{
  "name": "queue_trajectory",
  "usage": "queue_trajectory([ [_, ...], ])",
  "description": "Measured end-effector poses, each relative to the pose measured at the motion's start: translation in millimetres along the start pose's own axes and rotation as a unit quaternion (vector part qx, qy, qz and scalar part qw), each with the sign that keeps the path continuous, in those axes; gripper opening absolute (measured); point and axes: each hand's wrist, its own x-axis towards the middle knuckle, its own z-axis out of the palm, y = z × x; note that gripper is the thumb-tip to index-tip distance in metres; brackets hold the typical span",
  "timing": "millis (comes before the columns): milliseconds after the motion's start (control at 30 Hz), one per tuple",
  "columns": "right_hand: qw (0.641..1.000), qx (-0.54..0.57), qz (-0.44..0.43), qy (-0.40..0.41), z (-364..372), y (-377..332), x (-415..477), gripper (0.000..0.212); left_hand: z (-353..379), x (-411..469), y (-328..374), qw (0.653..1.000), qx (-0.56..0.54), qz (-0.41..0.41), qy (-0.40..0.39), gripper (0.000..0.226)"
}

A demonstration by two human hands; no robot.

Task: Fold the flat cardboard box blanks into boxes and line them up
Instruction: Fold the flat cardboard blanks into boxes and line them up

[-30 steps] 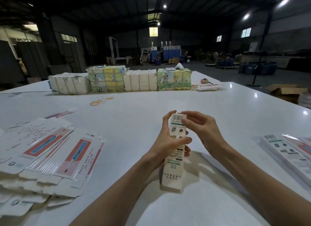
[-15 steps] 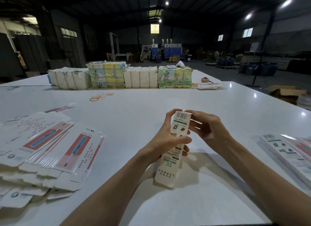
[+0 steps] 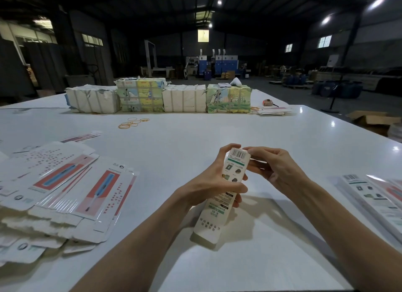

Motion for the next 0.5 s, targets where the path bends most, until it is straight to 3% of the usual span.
queue_trajectory([
  [200, 0.998, -0.023, -0.051, -0.021, 1.8, -2.2, -1.3, 0.019, 7.2, 5.4, -3.3, 0.998, -0.011, 0.016, 0.064, 0.097],
  [500, 0.975, -0.161, -0.142, -0.059, 12.4, 18.7, 0.6, 0.026, 10.8, 5.8, -6.2, 0.991, -0.049, 0.009, 0.126, 0.088],
])
